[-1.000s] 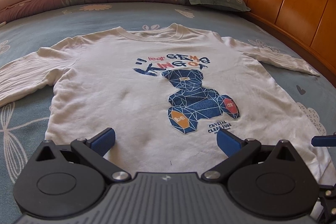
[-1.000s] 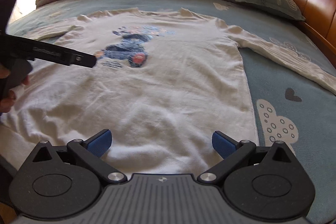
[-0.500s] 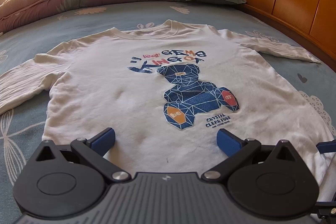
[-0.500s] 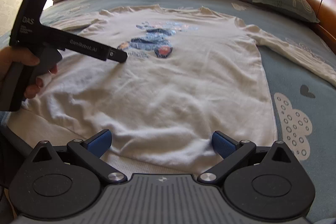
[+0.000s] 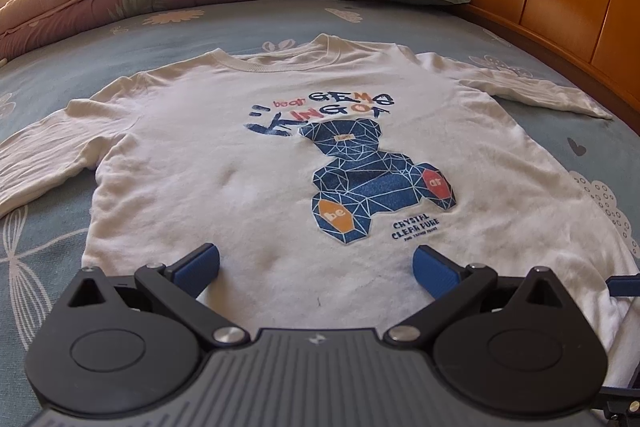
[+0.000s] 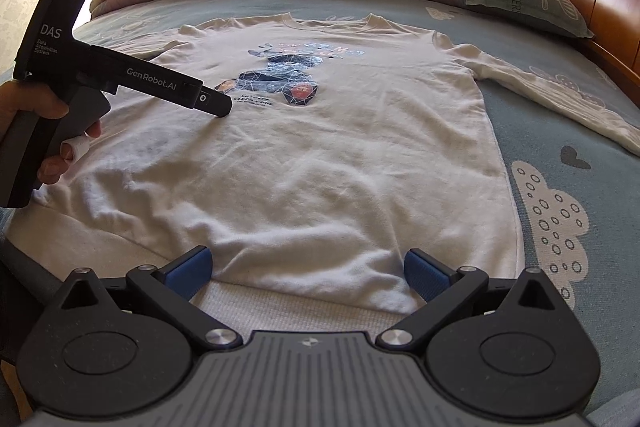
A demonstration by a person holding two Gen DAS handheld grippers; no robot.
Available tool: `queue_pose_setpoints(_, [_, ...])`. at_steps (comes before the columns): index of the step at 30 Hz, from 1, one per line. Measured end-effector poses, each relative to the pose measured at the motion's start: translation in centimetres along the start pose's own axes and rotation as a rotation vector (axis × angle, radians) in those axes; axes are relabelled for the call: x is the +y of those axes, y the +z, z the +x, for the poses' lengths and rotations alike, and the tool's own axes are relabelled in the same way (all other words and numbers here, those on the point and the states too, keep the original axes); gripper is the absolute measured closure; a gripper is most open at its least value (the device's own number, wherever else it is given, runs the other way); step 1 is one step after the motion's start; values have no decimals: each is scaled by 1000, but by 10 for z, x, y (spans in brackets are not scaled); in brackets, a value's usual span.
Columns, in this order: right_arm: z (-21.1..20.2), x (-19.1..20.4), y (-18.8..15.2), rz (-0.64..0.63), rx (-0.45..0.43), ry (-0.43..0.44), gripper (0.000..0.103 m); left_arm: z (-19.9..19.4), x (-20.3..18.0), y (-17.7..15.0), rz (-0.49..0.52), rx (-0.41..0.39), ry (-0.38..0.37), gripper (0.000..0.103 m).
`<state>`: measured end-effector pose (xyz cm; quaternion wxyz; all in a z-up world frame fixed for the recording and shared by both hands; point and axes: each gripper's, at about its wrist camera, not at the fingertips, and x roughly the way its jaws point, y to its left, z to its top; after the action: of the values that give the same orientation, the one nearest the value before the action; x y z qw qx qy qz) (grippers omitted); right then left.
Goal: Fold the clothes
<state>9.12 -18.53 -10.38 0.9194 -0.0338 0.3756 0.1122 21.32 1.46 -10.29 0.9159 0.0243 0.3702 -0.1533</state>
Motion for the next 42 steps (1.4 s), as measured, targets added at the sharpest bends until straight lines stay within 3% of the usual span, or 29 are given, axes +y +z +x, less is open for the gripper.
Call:
queue_pose_setpoints(11, [-2, -1, 4, 30, 17, -24, 0, -3, -1, 0, -1, -5, -8, 1])
queue_pose_setpoints(17, [-22, -37, 34, 125, -23, -70, 0, -4, 5, 2, -26, -16, -7, 1])
queue_pose_setpoints(26, [-52, -212, 100, 243, -121, -361, 0, 0, 3, 0, 2, -18, 10, 1])
queue_pose_setpoints(31, [-33, -314, 116, 324, -108, -466, 0, 1, 5, -2, 9, -18, 4, 1])
queue_pose_setpoints(34, [-10, -362, 122, 393, -102, -458, 0, 3, 3, -3, 24, -26, 7, 1])
queue_pose_setpoints(37, [15, -402, 126, 507, -109, -385, 0, 4, 4, -2, 22, -32, 4, 1])
queue_pose_setpoints(42, [61, -437, 131, 683, -131, -176, 0, 6, 5, -2, 24, -43, -3, 1])
